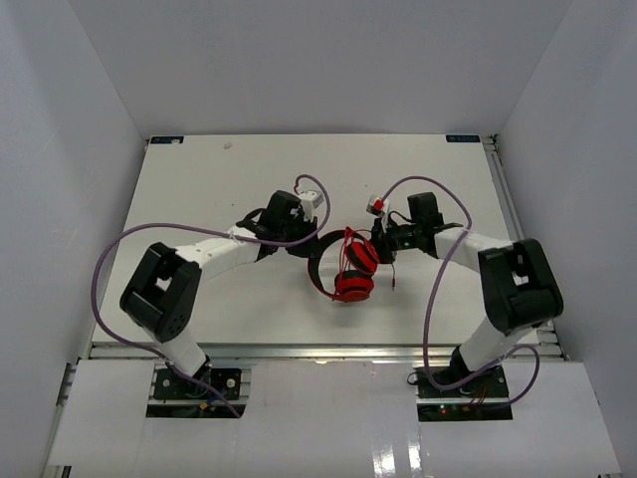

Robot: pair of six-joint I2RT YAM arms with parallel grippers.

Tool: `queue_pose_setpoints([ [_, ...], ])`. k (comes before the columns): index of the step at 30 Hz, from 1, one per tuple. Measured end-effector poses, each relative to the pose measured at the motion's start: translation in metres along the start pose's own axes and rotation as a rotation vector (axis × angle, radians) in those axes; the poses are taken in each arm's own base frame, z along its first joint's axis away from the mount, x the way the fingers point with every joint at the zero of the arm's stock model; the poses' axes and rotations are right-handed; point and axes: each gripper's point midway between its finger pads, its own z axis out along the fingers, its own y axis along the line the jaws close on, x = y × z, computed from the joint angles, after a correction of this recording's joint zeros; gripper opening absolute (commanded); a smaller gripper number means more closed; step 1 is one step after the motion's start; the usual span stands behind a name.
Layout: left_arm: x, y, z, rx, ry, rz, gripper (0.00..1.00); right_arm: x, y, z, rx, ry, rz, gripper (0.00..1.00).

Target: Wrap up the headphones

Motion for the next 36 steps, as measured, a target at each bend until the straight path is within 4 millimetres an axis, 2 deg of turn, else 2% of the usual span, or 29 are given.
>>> queue_pose_setpoints([
  [2, 0.007, 0.018, 0.011, -0.044, 0.017, -0.045, 0.0, 0.015, -0.006, 0.009, -0.02, 0.023, 0.074, 0.25],
  [4, 0.011, 0.032, 0.018, -0.079, 0.025, -0.072, 0.0, 0.021, -0.014, 0.016, -0.028, 0.035, 0.124, 0.27],
  [6, 0.013, 0.043, 0.022, -0.113, 0.026, -0.09, 0.0, 0.021, -0.025, 0.021, -0.016, 0.04, 0.154, 0.34],
  [9, 0.014, 0.061, 0.026, -0.171, 0.022, -0.123, 0.0, 0.022, -0.04, 0.023, 0.021, 0.044, 0.18, 0.38],
  [14, 0.0, 0.084, 0.025, -0.235, -0.027, -0.213, 0.0, 0.026, -0.049, 0.023, 0.043, 0.045, 0.238, 0.43],
  [17, -0.008, 0.092, 0.028, -0.232, -0.05, -0.254, 0.0, 0.024, -0.05, 0.024, 0.032, 0.035, 0.263, 0.48],
  [21, -0.01, 0.088, 0.032, -0.2, -0.052, -0.274, 0.0, 0.022, -0.054, 0.022, 0.041, 0.025, 0.278, 0.58],
  [25, -0.011, 0.082, 0.035, -0.156, -0.051, -0.301, 0.0, 0.019, -0.059, 0.017, 0.053, 0.008, 0.306, 0.59],
  [28, -0.013, 0.076, 0.037, -0.106, -0.05, -0.316, 0.0, 0.019, -0.064, 0.012, 0.068, -0.001, 0.328, 0.54],
  [31, -0.016, 0.065, 0.037, -0.031, -0.052, -0.312, 0.0, 0.02, -0.069, 0.007, 0.084, -0.004, 0.349, 0.36],
  [32, -0.017, 0.06, 0.037, 0.001, -0.049, -0.303, 0.0, 0.021, -0.069, 0.005, 0.088, -0.003, 0.358, 0.26],
  [33, -0.017, 0.056, 0.036, 0.031, -0.045, -0.292, 0.0, 0.022, -0.069, 0.004, 0.089, -0.003, 0.365, 0.22],
  [35, -0.016, 0.047, 0.035, 0.086, -0.03, -0.261, 0.0, 0.022, -0.07, 0.003, 0.091, -0.003, 0.38, 0.08],
  [36, -0.015, 0.044, 0.034, 0.108, -0.022, -0.246, 0.0, 0.022, -0.07, 0.002, 0.091, -0.003, 0.384, 0.08],
])
